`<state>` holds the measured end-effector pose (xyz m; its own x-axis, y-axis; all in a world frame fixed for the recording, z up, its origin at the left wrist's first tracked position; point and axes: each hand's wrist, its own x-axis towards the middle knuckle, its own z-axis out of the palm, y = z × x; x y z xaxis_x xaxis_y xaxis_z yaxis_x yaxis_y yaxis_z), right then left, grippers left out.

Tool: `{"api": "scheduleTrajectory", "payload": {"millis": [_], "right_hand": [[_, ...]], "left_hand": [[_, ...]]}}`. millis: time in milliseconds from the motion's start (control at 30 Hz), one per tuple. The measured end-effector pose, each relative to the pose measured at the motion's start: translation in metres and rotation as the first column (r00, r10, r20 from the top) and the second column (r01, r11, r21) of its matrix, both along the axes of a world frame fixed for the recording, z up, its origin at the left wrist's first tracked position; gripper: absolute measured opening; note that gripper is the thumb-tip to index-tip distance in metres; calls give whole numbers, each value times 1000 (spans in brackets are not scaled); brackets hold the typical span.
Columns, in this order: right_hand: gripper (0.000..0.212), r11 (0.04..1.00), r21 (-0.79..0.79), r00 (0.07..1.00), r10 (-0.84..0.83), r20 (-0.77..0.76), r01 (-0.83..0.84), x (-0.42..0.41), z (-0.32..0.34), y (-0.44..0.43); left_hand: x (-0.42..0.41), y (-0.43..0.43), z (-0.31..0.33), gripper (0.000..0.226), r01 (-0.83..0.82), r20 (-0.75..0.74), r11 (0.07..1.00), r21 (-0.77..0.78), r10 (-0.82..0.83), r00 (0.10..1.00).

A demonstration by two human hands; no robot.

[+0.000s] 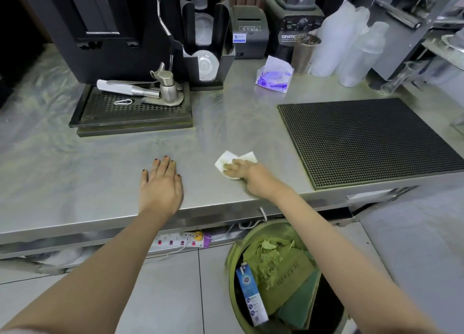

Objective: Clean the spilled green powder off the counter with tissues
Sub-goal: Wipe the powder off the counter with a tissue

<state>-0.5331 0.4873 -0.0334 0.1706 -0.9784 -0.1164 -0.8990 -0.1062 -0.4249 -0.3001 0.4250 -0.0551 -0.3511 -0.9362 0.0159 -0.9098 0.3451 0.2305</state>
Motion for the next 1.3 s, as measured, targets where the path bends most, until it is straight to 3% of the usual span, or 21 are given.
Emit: {"api": "scheduleTrajectory", "payload": {"millis": [133,233,267,333,433,533,733,900,1033,1133,1200,1300], "right_hand": [[72,996,77,998,57,-41,-54,1,10,56],[72,975,212,985,100,-142,-68,-2,22,94],[72,978,198,989,85,-122,-60,-7,21,107],[78,993,39,991,-114,71,111,-16,21,123],[75,921,-91,901,-346,260,380,-36,24,112],[66,862,-168,873,-446,197,478,-56,28,56],[63,869,-61,871,-491,26,492,-67,-5,-8],[74,917,-23,917,-398,26,398,-34,1,50],[77,967,25,958,-254,134,252,0,5,113],[73,922,-46,881,-351,316,383,0,17,111],[72,851,-134,840,-453,298,507,-21,20,82],[66,816,-150,829,-543,133,559,-51,13,37]], "left_hand": [[0,1,1,48,1,-8,1000,-5,-1,1000],[1,1,1,48,4,-11,1000,-7,-4,1000],[1,1,1,48,4,-9,1000,-6,-4,1000],[0,1,1,48,3,-1,1000,-6,-3,1000],[0,1,1,48,1,8,1000,-3,-1,1000],[0,1,2,48,-1,5,1000,-1,1,1000],[0,1,4,48,2,8,1000,11,-2,1000],[0,1,2,48,-2,7,1000,1,2,1000],[0,0,0,48,-7,14,1000,-11,8,1000],[0,1,1,48,-7,26,1000,-14,7,1000],[0,1,1,48,-4,32,1000,-13,4,999],[0,0,2,48,-3,28,1000,-11,3,1000]]}}
